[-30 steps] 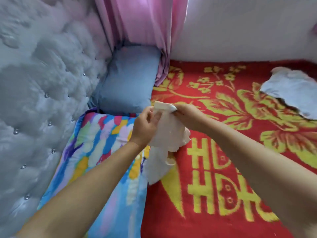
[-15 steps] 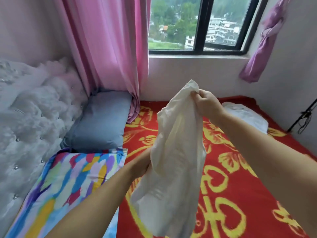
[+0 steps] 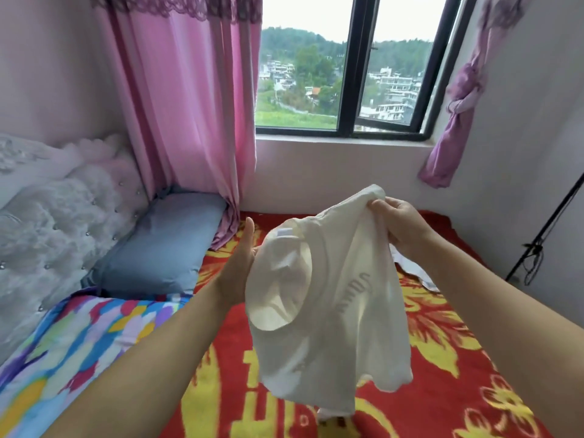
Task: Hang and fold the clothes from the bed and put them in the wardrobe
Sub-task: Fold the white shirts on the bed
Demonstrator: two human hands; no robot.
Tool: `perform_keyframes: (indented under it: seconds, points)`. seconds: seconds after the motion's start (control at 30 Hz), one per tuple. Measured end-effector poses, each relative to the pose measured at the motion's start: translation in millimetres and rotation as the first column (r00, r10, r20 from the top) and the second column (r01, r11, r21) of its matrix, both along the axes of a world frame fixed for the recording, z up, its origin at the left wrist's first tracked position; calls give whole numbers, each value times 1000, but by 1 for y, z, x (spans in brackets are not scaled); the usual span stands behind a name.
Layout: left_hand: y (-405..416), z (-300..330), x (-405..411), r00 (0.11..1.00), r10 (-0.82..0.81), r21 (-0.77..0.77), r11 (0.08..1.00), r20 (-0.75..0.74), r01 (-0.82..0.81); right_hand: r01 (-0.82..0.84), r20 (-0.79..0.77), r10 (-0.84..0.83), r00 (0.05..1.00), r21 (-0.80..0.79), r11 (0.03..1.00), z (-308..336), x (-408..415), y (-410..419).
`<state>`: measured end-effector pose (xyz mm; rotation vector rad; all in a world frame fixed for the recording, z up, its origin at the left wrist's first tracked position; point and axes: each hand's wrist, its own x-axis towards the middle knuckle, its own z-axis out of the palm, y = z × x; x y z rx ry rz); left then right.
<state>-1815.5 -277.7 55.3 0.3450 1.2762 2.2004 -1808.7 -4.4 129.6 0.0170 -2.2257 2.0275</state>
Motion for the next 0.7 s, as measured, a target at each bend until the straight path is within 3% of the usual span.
perform_keyframes:
  seconds: [0.07,0.13,0.27,0.37,0.43,0.5,0.6,0.7]
  points:
    - [9,12,-2,991,10,-171,985,-136,-34,1,0,-2,1000,-62,998,5,0,10]
    - [20,24,-3,934,41,-329,929,-356,-167,21,11,-21,1000,-28,999,8,0,19]
    - [44,70,-3,809,94,-372,853,-581,-367,51,-92,-18,996,361,931,9,7,24]
    - [66,96,-5,704,-116,-543,727,-701,-421,-188,-4,244,970,626,757,14,16,2]
    - [80,102,-5,655,-168,-568,680,-736,-464,-231,38,294,955,718,656,10,14,-18]
    - [83,102,-10,591,-151,-552,590,-792,-589,-78,-93,216,972,740,668,7,10,-31]
    - [66,97,-23,466,-215,-513,338,-858,-789,194,-279,33,960,743,640,13,0,-30]
    - [38,84,-34,504,-214,-540,169,-837,-825,349,-369,-75,927,769,535,23,-12,-14]
